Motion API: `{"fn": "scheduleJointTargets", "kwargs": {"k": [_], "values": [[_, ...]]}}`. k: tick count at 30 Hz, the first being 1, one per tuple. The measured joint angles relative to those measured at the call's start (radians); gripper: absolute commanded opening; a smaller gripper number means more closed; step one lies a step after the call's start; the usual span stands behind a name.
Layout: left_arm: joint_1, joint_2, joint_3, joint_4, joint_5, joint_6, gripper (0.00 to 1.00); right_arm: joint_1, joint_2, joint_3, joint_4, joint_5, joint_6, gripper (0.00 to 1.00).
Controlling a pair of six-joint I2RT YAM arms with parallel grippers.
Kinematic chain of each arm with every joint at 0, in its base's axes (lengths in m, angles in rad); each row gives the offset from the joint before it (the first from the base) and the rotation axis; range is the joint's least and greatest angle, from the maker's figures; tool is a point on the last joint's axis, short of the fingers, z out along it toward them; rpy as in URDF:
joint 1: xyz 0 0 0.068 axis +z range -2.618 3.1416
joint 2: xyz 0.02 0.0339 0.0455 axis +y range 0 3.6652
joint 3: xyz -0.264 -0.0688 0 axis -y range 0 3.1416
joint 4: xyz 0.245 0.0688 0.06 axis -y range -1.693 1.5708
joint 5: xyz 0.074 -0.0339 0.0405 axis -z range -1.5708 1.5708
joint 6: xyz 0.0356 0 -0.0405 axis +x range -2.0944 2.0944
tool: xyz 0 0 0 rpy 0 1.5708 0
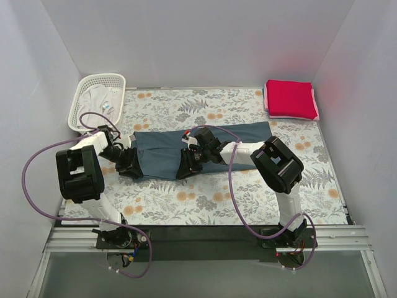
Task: Fold and stack the t-shirts
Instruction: Fold the tshirt
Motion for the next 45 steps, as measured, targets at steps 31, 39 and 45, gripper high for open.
{"fn": "scheduleJointTargets", "kwargs": {"k": [31,39,45], "values": [[-0.018,0.027,0.070,-0.001,-0.027,-0.036,0.00,-0.001,0.020,-0.002,0.011,-0.005,0.018,0.51],[-0.024,0.027,0.072,-0.005,-0.027,-0.036,0.00,-0.005,0.003,-0.019,0.024,-0.016,0.039,0.72],[-0.031,0.027,0.072,-0.005,-0.027,-0.036,0.00,-0.005,0.002,-0.034,0.018,-0.004,0.057,0.42]]}}
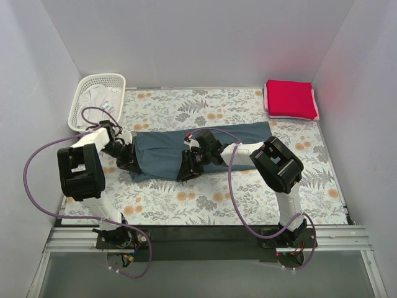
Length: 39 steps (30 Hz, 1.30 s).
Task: Fold and stack the t-shirts
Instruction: Fold the tshirt
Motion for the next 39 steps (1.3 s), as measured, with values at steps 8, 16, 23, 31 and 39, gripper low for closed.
{"fn": "scheduleJointTargets", "kwargs": {"k": [8,16,23,31,39], "values": [[-0.003,0.000,0.002,-0.006,0.001,0.001,0.00,-0.001,0.013,0.000,0.000,0.001,0.003,0.07],[-0.003,0.000,0.085,-0.060,0.017,0.008,0.00,-0.009,0.013,0.019,-0.003,-0.009,-0.006,0.01],[-0.003,0.022,0.266,-0.097,0.071,0.007,0.00,-0.049,0.010,0.078,-0.002,-0.053,-0.029,0.01],[-0.005,0.203,0.472,-0.094,0.143,-0.029,0.00,-0.138,0.032,0.162,0.002,-0.109,-0.044,0.01],[-0.009,0.336,0.630,-0.068,0.186,-0.085,0.00,-0.167,0.134,0.225,0.007,-0.149,-0.047,0.01]]}}
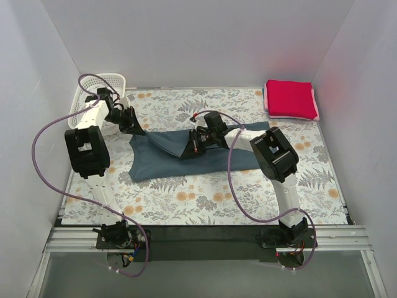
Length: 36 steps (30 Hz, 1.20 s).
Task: Fold and stack the t-shirts
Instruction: Fold the tshirt
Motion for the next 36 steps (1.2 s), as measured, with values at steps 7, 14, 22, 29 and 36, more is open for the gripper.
{"fn": "scheduleJointTargets", "kwargs": {"k": [7,14,22,29,36], "values": [[-0.018,0.028,0.032,0.026,0.006,-0.037,0.00,-0.028,0.056,0.053,0.000,-0.029,0.000,0.01],[-0.031,0.078,0.067,0.063,0.003,-0.070,0.00,-0.056,0.076,0.072,0.010,-0.058,0.010,0.01],[-0.042,0.105,0.073,0.073,-0.006,-0.098,0.00,-0.074,0.099,0.083,0.055,-0.093,0.048,0.01],[-0.041,0.040,-0.057,0.091,-0.002,-0.130,0.00,-0.084,0.127,0.099,0.077,-0.116,0.078,0.01],[-0.041,-0.090,-0.232,0.085,-0.002,-0.138,0.00,-0.098,0.127,0.099,0.102,-0.140,0.099,0.01]]}}
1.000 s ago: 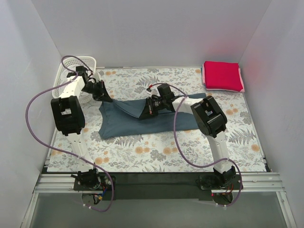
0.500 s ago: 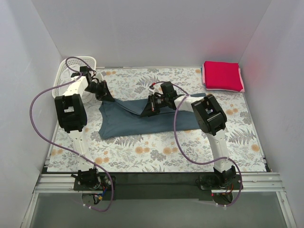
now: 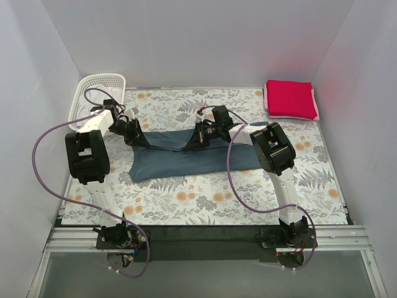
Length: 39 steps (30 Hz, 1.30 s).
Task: Fold and stack the t-shirts
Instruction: Fold the tshirt
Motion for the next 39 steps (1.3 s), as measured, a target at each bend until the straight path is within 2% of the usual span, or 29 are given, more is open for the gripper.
{"fn": "scheduleJointTargets", "kwargs": {"k": [6,19,21,23,26,27,29,31,33,36,39], "values": [[0.002,-0.040,-0.088,-0.010,-0.021,0.005,0.00,-0.013,0.000,-0.001,0.010,-0.015,0.008,0.01],[0.035,-0.040,-0.099,-0.039,-0.077,0.053,0.00,-0.023,-0.004,-0.080,0.028,-0.050,0.006,0.01],[0.035,-0.040,-0.112,-0.038,-0.076,0.060,0.01,-0.018,-0.005,-0.101,0.024,-0.051,0.008,0.30],[0.033,-0.040,-0.132,-0.039,-0.077,0.068,0.10,-0.014,-0.005,-0.116,0.024,-0.054,0.004,0.49],[0.033,-0.040,-0.145,-0.047,-0.080,0.083,0.26,-0.008,-0.008,-0.119,0.019,-0.058,-0.008,0.58],[0.033,-0.043,-0.145,-0.045,-0.080,0.089,0.36,-0.009,-0.016,-0.119,0.017,-0.060,-0.011,0.61],[0.033,-0.056,-0.145,-0.042,-0.081,0.097,0.44,-0.013,-0.040,-0.119,0.014,-0.066,-0.021,0.65],[0.033,-0.085,-0.145,-0.036,-0.079,0.100,0.46,-0.023,-0.080,-0.114,0.003,-0.076,-0.039,0.63],[0.030,-0.132,-0.148,-0.020,-0.077,0.102,0.45,-0.039,-0.123,-0.096,-0.026,-0.081,-0.079,0.58],[0.011,-0.215,-0.161,0.025,-0.087,0.102,0.39,-0.075,-0.193,-0.029,-0.154,-0.058,-0.208,0.48],[-0.053,-0.267,-0.176,0.071,-0.113,0.092,0.29,-0.114,-0.253,0.051,-0.348,0.027,-0.403,0.39]]}}
